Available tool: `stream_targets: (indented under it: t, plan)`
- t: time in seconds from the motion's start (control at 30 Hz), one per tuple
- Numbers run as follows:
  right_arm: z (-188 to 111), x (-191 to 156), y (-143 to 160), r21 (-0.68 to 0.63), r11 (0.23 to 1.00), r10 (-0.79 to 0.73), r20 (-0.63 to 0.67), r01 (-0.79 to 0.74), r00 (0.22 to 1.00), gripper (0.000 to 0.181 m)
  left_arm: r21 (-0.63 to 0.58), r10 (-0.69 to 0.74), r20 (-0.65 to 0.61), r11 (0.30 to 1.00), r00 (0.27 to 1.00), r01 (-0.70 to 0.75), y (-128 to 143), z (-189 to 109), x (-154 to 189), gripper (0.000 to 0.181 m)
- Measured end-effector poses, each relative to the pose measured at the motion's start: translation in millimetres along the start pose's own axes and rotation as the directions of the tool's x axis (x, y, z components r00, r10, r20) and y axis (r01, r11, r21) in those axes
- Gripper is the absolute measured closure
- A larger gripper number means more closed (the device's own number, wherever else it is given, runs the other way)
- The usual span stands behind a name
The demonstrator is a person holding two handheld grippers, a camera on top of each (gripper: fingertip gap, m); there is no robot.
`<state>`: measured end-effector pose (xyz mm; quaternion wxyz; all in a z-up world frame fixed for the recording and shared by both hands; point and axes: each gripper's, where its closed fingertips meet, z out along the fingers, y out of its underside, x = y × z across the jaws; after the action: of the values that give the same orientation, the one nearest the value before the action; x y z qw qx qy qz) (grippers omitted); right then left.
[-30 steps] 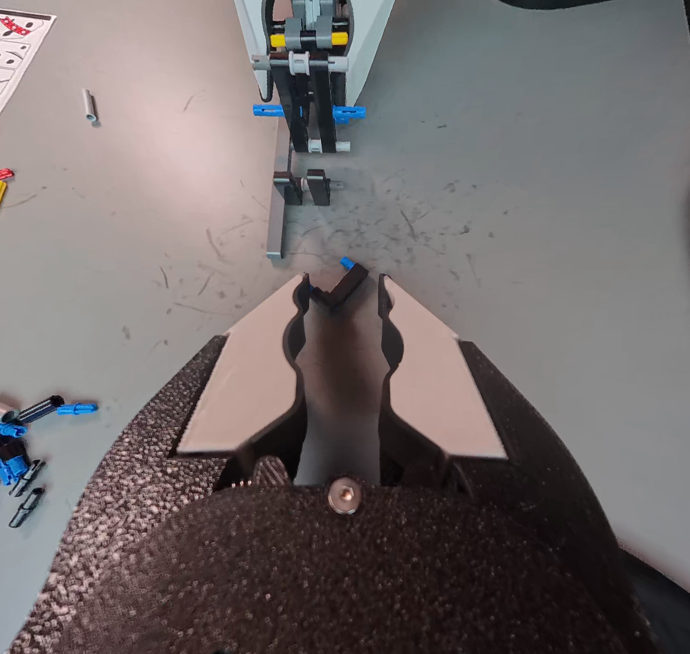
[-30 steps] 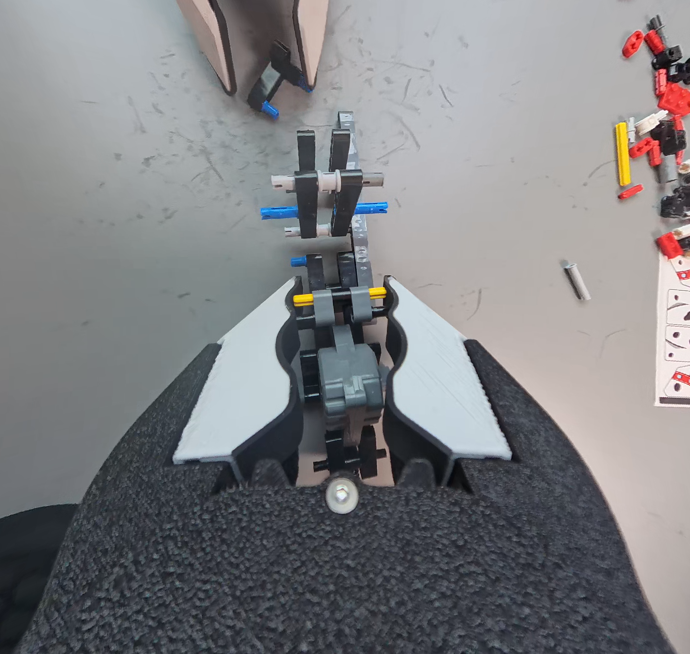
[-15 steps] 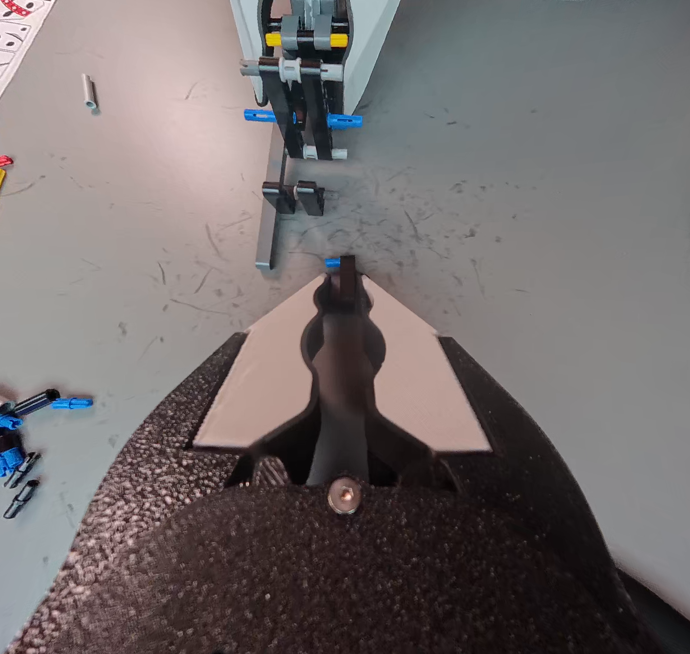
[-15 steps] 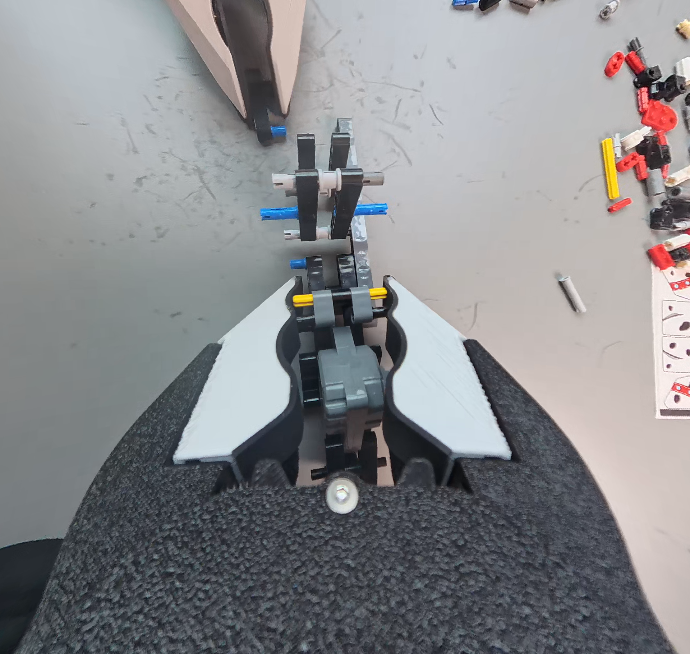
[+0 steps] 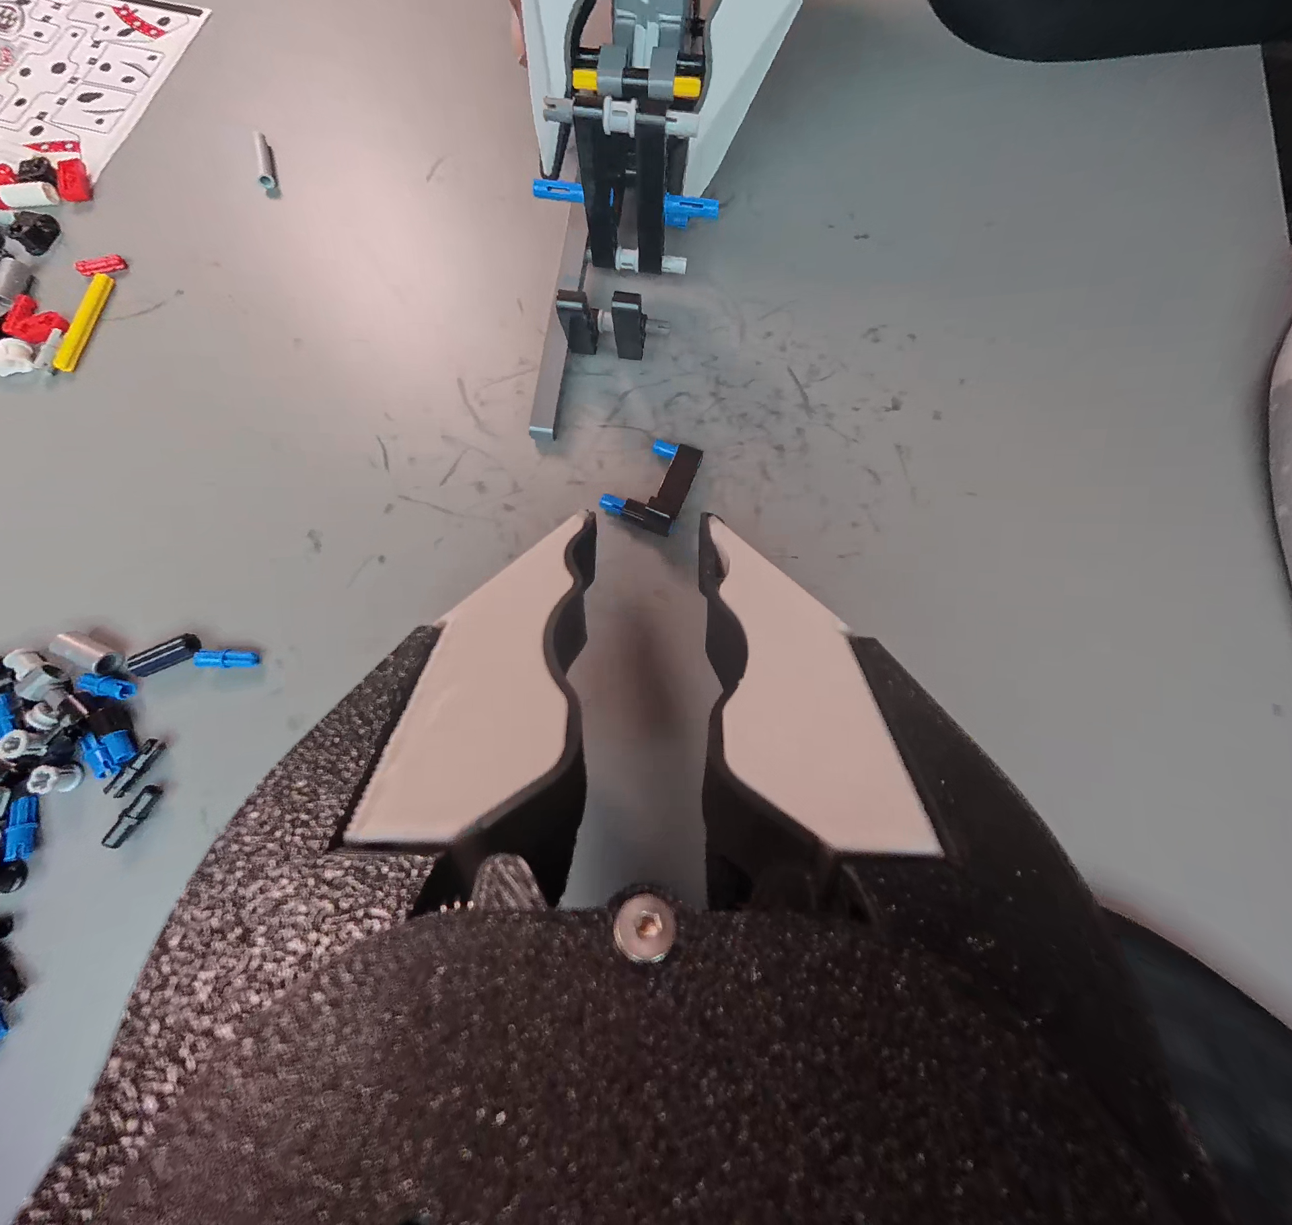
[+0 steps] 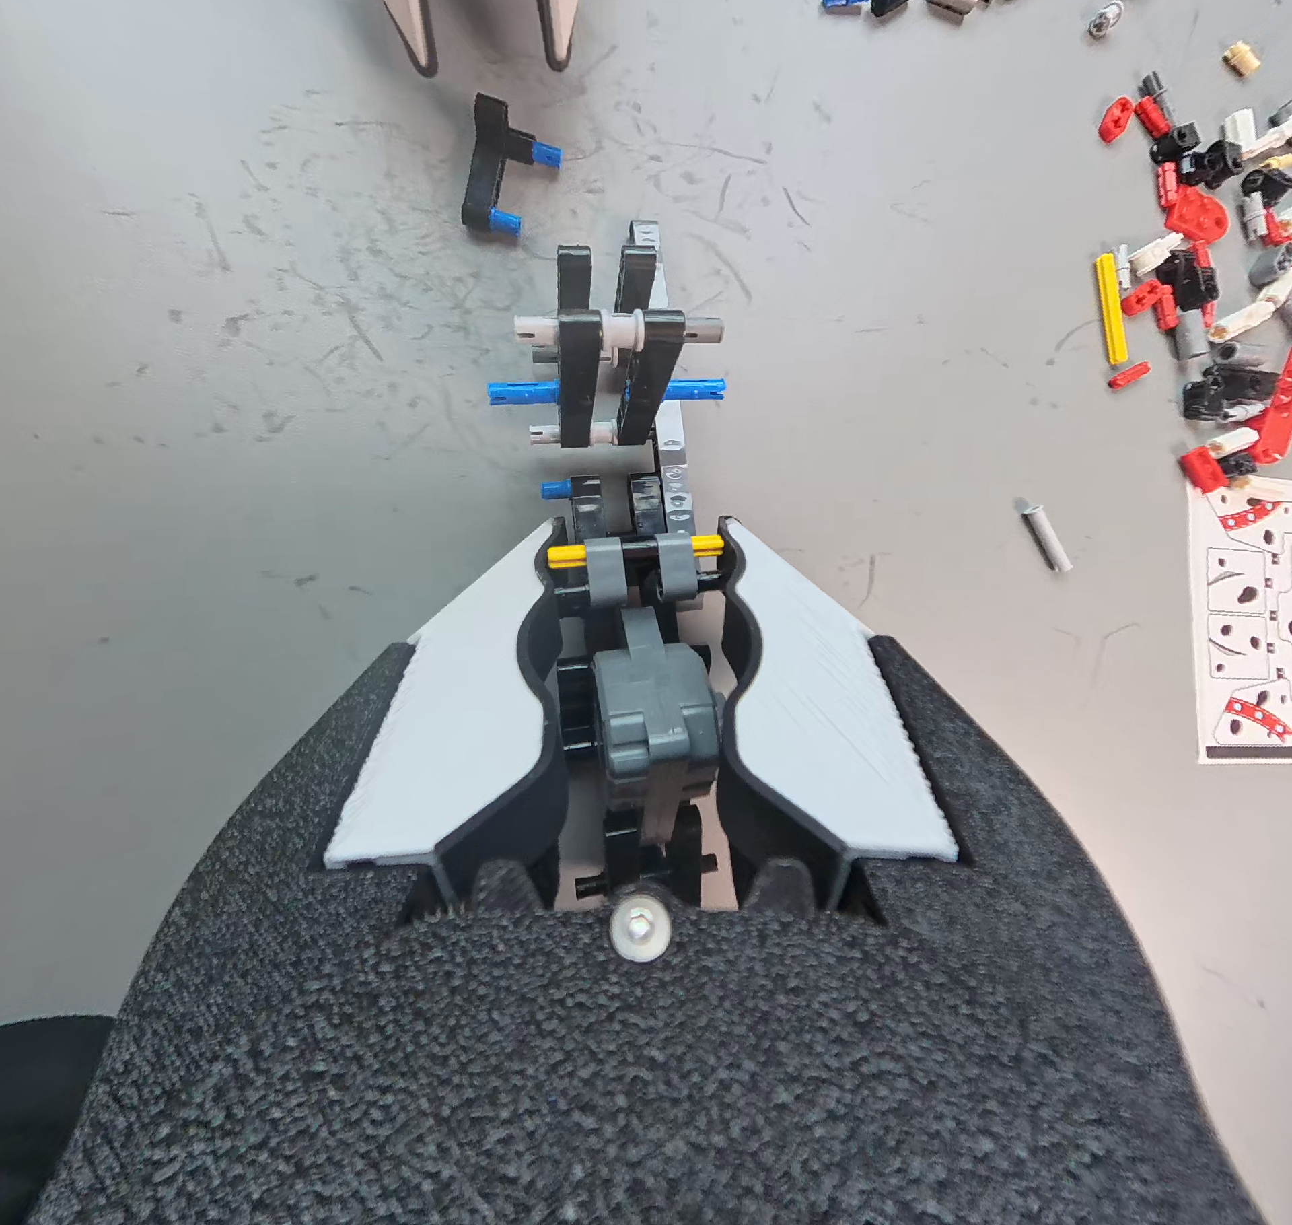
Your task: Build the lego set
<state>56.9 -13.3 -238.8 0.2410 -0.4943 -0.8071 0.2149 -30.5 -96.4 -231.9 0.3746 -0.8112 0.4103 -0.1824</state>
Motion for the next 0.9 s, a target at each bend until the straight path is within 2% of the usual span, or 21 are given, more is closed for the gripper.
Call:
stream_targets:
  t: [0.03, 0.17, 0.47, 0.9]
  plan:
    - [-0.4, 0.0, 0.2, 0.001, 1.0, 0.0, 0.0, 0.0, 1.0, 0.139, -0.008, 0.007, -0.005, 1.0, 1.0, -0.007, 1.4, 0.6, 1.3, 0.149]
    - [-1.2, 0.9, 1.3, 0.001, 1.0, 0.002, -0.002, -0.002, 1.0, 0.138, -0.044, 0.032, -0.003, 0.999, 0.999, -0.032, 7.2, 5.2, 3.0, 0.15]
    - [0.0, 1.5, 4.0, -0.002, 1.0, 0.011, 0.001, -0.011, 1.0, 0.139, -0.021, 0.059, 0.012, 0.998, 0.998, -0.059, 1.9, 4.5, 3.2, 0.163]
    - [4.8, -0.2, -1.9, 0.011, 1.0, 0.015, 0.0, -0.015, 1.0, 0.139, -0.024, 0.081, 0.007, 0.996, 0.997, -0.08, 1.6, 9.4, 6.5, 0.159]
